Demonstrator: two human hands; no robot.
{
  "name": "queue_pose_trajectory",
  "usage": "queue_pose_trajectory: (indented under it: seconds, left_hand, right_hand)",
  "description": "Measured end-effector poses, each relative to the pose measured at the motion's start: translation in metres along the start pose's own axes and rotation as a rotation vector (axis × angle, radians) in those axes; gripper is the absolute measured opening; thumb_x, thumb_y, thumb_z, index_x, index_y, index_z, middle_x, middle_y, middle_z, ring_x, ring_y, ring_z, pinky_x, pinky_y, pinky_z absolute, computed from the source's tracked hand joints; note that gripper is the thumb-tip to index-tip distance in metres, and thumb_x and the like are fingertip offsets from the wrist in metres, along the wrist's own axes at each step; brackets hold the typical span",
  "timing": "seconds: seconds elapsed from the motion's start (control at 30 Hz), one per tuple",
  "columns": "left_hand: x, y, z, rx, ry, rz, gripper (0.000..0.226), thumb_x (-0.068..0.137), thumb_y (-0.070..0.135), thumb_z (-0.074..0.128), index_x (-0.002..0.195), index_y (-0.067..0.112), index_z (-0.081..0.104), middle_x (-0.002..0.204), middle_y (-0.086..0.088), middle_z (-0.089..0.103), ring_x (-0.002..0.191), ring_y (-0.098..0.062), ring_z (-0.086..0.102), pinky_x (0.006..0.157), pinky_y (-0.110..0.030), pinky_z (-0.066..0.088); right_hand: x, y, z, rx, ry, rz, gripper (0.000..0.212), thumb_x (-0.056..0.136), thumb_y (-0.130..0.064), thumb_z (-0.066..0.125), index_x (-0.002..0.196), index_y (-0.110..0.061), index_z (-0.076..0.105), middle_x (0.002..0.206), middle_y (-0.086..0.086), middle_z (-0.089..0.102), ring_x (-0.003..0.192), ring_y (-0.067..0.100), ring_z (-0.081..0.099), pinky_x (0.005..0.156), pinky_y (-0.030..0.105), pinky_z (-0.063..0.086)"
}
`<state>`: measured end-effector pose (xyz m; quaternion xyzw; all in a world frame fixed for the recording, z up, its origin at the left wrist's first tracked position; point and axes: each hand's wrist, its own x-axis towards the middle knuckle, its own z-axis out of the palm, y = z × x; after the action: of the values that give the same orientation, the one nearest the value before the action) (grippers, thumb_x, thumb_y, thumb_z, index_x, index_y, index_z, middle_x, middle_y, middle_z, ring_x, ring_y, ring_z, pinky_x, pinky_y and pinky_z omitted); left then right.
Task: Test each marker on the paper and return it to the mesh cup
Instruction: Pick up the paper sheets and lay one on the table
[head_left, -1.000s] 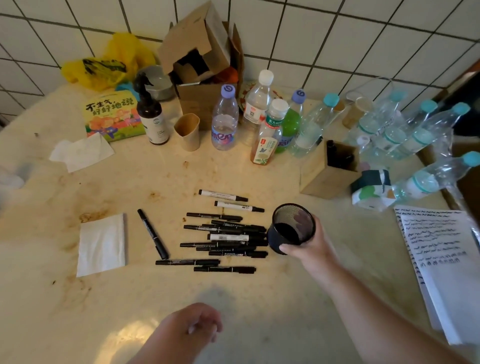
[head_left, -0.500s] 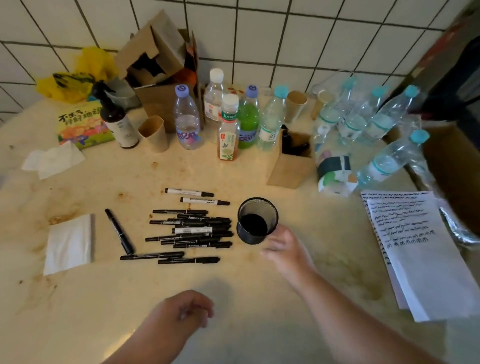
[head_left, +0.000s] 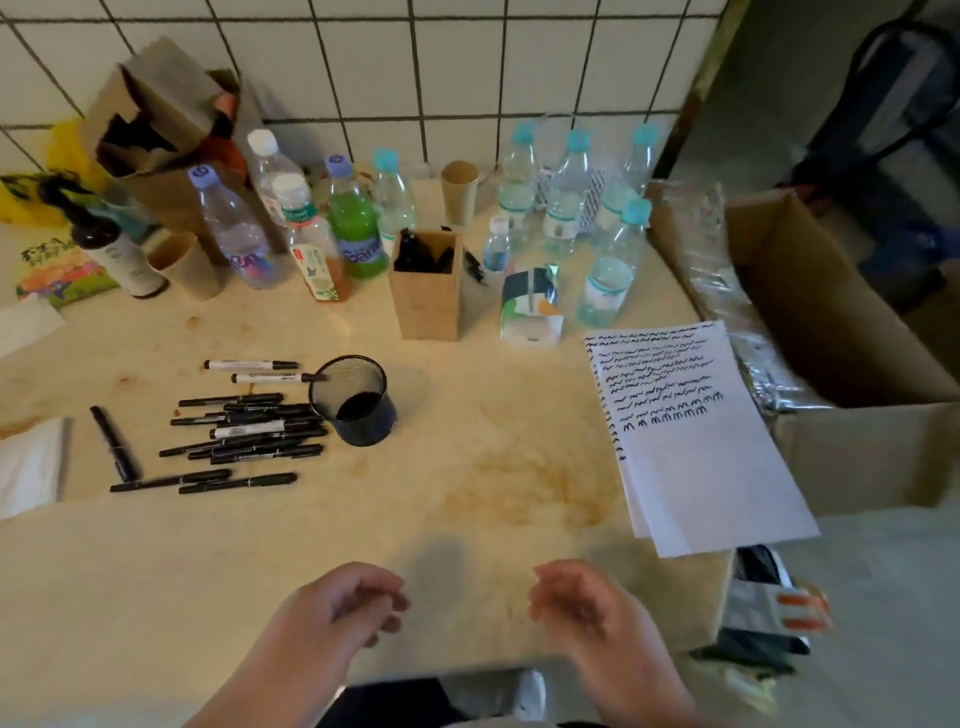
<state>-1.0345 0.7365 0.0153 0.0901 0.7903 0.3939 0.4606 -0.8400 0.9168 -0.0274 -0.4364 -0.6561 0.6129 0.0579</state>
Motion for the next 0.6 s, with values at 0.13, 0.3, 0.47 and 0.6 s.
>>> queue_pose_trajectory:
  seconds: [0.13, 0.3, 0.47, 0.6]
  left_hand:
    - [0.001, 0.008, 0.010, 0.024, -0.018, 0.005, 0.020, 0.095, -0.005, 0.056, 0.096, 0.007, 0.071, 0.090, -0.005, 0.078, 0.085, -0.024, 0.073, 0.076, -0.036, 0.052]
    - [0.026, 0.018, 0.013, 0.052, -0.068, 0.001, 0.020, 0.095, -0.004, 0.056, 0.095, 0.008, 0.072, 0.091, -0.005, 0.078, 0.083, -0.022, 0.073, 0.080, -0.040, 0.052]
    - [0.052, 0.023, 0.027, 0.097, -0.121, 0.005, 0.022, 0.095, 0.000, 0.059, 0.088, 0.013, 0.075, 0.088, -0.003, 0.077, 0.082, -0.018, 0.072, 0.080, -0.038, 0.053]
    - [0.049, 0.029, 0.051, 0.084, -0.139, 0.005, 0.025, 0.094, -0.001, 0.059, 0.084, 0.015, 0.076, 0.087, -0.007, 0.077, 0.083, -0.022, 0.073, 0.081, -0.043, 0.052]
  right_hand:
    - [-0.004, 0.007, -0.026, -0.038, 0.012, 0.002, 0.042, 0.076, 0.002, 0.073, 0.086, -0.039, 0.074, 0.086, 0.002, 0.078, 0.081, 0.025, 0.073, 0.081, 0.038, 0.056]
    - [0.003, 0.013, -0.048, -0.054, 0.169, 0.084, 0.033, 0.075, 0.004, 0.074, 0.079, -0.029, 0.075, 0.080, -0.003, 0.077, 0.075, 0.011, 0.070, 0.070, 0.020, 0.051]
    - [-0.004, 0.016, -0.067, 0.013, 0.241, 0.096, 0.029, 0.060, -0.033, 0.069, 0.088, -0.027, 0.073, 0.083, 0.010, 0.072, 0.081, 0.030, 0.067, 0.078, 0.044, 0.053]
    - [-0.005, 0.015, -0.085, 0.055, 0.249, 0.090, 0.028, 0.076, -0.002, 0.072, 0.090, -0.027, 0.075, 0.086, 0.006, 0.076, 0.083, 0.023, 0.071, 0.081, 0.044, 0.053]
